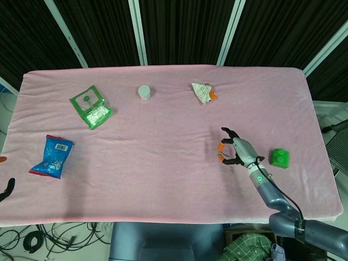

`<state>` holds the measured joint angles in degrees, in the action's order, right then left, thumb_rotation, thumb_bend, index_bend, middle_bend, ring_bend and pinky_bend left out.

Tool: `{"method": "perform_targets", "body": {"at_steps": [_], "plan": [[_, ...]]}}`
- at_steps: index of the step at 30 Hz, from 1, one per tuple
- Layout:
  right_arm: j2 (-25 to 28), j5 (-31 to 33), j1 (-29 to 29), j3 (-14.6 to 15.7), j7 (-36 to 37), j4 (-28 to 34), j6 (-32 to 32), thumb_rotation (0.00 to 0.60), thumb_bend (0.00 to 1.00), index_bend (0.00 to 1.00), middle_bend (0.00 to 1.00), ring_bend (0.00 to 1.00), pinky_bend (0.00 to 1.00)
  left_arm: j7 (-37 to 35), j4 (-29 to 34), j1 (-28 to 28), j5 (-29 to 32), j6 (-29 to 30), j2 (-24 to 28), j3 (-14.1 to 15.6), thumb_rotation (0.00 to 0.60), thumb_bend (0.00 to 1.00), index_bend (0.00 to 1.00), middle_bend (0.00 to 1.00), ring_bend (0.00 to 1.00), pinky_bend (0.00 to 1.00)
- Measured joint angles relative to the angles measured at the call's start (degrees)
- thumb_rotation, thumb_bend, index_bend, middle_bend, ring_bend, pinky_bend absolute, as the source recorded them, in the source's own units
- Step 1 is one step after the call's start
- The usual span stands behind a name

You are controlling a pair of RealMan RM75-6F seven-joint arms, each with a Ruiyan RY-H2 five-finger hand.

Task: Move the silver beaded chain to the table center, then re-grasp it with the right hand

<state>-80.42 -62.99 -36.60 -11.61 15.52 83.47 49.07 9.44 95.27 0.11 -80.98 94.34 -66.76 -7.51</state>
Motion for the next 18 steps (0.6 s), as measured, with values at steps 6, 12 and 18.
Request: {"method": "perform_targets", "body": {"at_steps": [6, 12, 18], "plan": [[1.28, 3.24, 1.46, 1.12, -6.42, 4.47, 1.56, 0.600, 0.40, 0.68, 0.03, 0.04, 0.20, -0.03, -0.01, 0.01, -0.10, -0.11, 0.06, 0.08, 0.600, 0.30, 0.32, 0.05, 0.00, 0.00], [1.09, 4.53, 2.09, 2.23, -9.97, 4.90, 2.05, 0.600, 0.40, 0.68, 0.03, 0.04, 0.20, 0.15, -0.01, 0.27, -0.12, -0.93, 0.21, 0.32, 0.600, 0.30, 0.32, 0.05, 0.00, 0.00], [-0.42, 5.12, 2.77, 2.29, -9.89, 3.47, 2.17, 0.600, 0.40, 0.68, 0.03, 0.04, 0.20, 0.10, 0.27, 0.51, 0.10, -2.14, 0.73, 0.71, 0.600, 0.30, 0.31, 0.05, 0.00, 0.00]]}}
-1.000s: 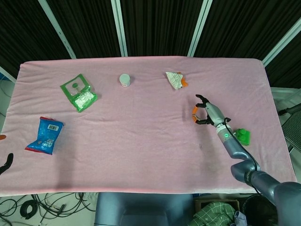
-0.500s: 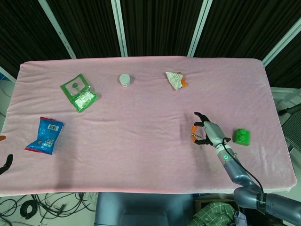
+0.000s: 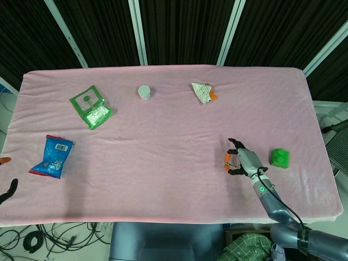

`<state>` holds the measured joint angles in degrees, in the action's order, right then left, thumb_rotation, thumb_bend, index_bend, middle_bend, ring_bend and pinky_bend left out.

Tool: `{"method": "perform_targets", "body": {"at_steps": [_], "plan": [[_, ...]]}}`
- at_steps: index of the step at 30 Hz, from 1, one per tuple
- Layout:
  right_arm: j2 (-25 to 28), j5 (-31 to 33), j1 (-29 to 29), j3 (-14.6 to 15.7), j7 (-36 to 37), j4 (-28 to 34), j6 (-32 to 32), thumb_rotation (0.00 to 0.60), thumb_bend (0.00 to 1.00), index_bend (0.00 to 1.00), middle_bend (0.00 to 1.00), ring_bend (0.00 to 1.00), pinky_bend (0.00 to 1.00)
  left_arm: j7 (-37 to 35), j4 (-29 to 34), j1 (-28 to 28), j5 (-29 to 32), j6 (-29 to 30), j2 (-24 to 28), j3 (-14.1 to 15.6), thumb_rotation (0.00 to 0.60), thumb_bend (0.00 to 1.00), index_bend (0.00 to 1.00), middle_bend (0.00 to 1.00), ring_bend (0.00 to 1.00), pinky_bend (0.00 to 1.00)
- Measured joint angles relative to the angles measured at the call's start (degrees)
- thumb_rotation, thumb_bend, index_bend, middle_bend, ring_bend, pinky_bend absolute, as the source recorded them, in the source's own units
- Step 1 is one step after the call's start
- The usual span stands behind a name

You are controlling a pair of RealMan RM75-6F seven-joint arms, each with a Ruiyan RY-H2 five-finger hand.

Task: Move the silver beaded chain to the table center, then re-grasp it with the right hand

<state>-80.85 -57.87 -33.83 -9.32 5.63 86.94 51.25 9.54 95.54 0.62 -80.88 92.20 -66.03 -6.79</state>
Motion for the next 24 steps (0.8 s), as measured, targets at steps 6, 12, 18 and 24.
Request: {"method": "perform_targets", "body": {"at_steps": [6, 12, 18, 24], "plan": [[-1.44, -0.46, 0.32, 0.09, -0.56, -1.77, 0.24, 0.600, 0.40, 0.68, 0.03, 0.04, 0.20, 0.53, 0.76, 0.32, 0.83, -1.35, 0.58, 0.25, 0.600, 0.30, 0.30, 0.05, 0.00, 0.00], [-1.82, -0.81, 0.77, -0.26, 0.16, -1.98, 0.18, 0.600, 0.40, 0.68, 0.03, 0.04, 0.20, 0.54, 1.01, 0.35, 0.82, -1.53, 0.76, 0.42, 0.600, 0.30, 0.27, 0.04, 0.00, 0.00], [-1.84, -0.86, 1.19, -0.77, 0.23, -1.13, 0.48, 0.600, 0.40, 0.68, 0.03, 0.04, 0.20, 0.62, 1.27, 0.48, 1.03, -1.99, 0.98, 0.56, 0.600, 0.30, 0.26, 0.04, 0.00, 0.00], [-1.66, -0.25, 1.50, -1.53, 0.07, 0.74, 1.03, 0.600, 0.40, 0.68, 0.03, 0.04, 0.20, 0.79, 1.37, 0.46, 1.40, -1.91, 1.01, 0.44, 0.600, 0.30, 0.26, 0.04, 0.00, 0.00]]}}
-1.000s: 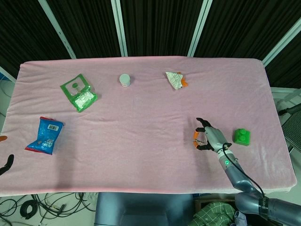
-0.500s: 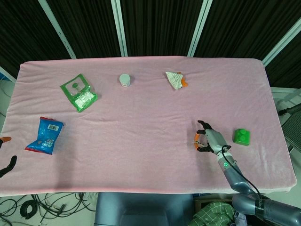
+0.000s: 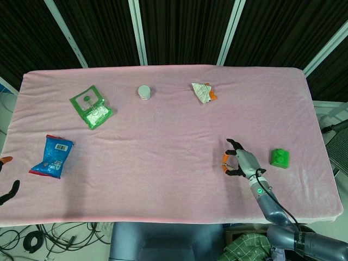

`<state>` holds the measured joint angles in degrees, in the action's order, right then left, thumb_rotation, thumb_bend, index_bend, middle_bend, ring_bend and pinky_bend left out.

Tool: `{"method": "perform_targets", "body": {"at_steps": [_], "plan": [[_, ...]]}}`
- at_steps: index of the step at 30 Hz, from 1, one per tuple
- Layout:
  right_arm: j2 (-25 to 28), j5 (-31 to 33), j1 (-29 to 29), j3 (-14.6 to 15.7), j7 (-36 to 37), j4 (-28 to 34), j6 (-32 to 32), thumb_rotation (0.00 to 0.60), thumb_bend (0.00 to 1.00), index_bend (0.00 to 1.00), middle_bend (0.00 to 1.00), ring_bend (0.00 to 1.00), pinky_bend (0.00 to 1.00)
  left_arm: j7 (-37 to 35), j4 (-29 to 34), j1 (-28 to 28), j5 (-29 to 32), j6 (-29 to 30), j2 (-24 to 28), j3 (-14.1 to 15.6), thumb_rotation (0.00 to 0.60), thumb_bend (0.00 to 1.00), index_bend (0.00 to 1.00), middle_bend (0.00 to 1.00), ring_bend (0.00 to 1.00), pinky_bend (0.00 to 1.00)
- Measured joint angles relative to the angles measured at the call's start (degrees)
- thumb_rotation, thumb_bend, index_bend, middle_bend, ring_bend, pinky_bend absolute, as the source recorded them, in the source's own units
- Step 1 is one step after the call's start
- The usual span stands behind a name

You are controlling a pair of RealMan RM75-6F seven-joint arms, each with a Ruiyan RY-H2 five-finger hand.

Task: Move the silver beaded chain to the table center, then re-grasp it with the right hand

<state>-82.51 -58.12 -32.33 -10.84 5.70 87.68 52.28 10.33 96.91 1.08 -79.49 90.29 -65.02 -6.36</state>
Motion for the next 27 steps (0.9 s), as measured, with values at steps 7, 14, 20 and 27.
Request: {"method": "perform_targets", "body": {"at_steps": [7, 14, 20, 27], "plan": [[-0.44, 0.38, 0.19, -0.69, -0.19, 1.18, 0.48, 0.600, 0.40, 0.68, 0.03, 0.04, 0.20, -0.02, 0.15, -0.03, -0.01, 0.10, 0.08, 0.07, 0.600, 0.30, 0.26, 0.04, 0.00, 0.00], [-0.79, 0.30, -0.92, -1.72, -3.12, 2.58, 1.30, 0.600, 0.40, 0.68, 0.03, 0.04, 0.20, -0.12, 0.26, 0.15, 0.58, -0.69, 0.28, 0.07, 0.600, 0.30, 0.23, 0.04, 0.00, 0.00], [-2.38, 3.72, -3.63, -2.35, -13.17, 3.70, 2.69, 0.600, 0.39, 0.68, 0.03, 0.04, 0.20, -0.57, 0.30, 0.34, 0.68, -1.21, 0.58, 0.20, 0.600, 0.30, 0.23, 0.04, 0.00, 0.00], [-6.24, 12.60, -9.24, -3.24, -26.47, 4.75, 3.85, 0.600, 0.39, 0.68, 0.03, 0.04, 0.20, -1.80, 0.37, -0.01, 0.41, -0.67, 1.18, 0.25, 0.600, 0.30, 0.23, 0.04, 0.00, 0.00]]}}
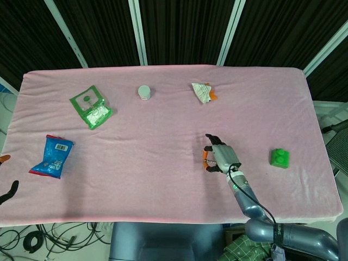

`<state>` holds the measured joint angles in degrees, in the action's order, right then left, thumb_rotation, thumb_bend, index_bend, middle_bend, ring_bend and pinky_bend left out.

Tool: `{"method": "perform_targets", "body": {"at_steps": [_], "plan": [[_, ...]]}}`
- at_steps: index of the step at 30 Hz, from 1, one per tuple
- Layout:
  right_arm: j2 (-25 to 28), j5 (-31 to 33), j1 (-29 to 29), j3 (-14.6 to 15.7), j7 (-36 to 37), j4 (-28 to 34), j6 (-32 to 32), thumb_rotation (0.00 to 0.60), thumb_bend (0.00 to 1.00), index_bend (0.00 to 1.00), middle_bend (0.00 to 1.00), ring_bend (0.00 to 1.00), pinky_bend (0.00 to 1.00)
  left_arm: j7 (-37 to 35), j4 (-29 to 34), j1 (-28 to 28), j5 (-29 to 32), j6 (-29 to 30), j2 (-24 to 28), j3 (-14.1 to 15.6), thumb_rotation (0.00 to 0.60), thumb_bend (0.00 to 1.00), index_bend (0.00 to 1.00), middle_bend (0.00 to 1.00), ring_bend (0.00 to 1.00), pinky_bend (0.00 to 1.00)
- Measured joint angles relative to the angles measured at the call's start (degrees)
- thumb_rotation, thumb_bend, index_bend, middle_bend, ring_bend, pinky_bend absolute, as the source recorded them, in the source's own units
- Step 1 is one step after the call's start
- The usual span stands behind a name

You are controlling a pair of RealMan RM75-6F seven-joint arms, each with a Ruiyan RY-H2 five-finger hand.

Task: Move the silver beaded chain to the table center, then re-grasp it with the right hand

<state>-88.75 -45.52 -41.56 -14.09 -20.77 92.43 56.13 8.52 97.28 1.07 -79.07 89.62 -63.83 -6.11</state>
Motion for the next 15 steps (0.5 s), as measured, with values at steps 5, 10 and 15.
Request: {"method": "perform_targets", "body": {"at_steps": [5, 10, 15], "plan": [[-3.83, 4.85, -4.03, -0.06, -8.84, -0.50, 1.91, 0.600, 0.39, 0.68, 0.03, 0.04, 0.20, -1.11, -0.04, -0.12, -0.30, 0.13, 0.38, 0.06, 0.600, 0.30, 0.23, 0.04, 0.00, 0.00], [-8.13, 11.49, -8.28, -1.13, -15.65, -1.62, 4.18, 0.600, 0.39, 0.68, 0.03, 0.04, 0.20, -2.12, -0.19, -0.14, -0.70, -0.05, 0.80, 0.25, 0.600, 0.30, 0.23, 0.04, 0.00, 0.00], [-11.20, 15.39, -11.36, -2.17, -20.11, -2.96, 6.47, 0.600, 0.36, 0.68, 0.03, 0.04, 0.20, -2.67, -0.29, 0.00, -0.90, -0.36, 0.99, 0.35, 0.600, 0.30, 0.23, 0.04, 0.00, 0.00]]}}
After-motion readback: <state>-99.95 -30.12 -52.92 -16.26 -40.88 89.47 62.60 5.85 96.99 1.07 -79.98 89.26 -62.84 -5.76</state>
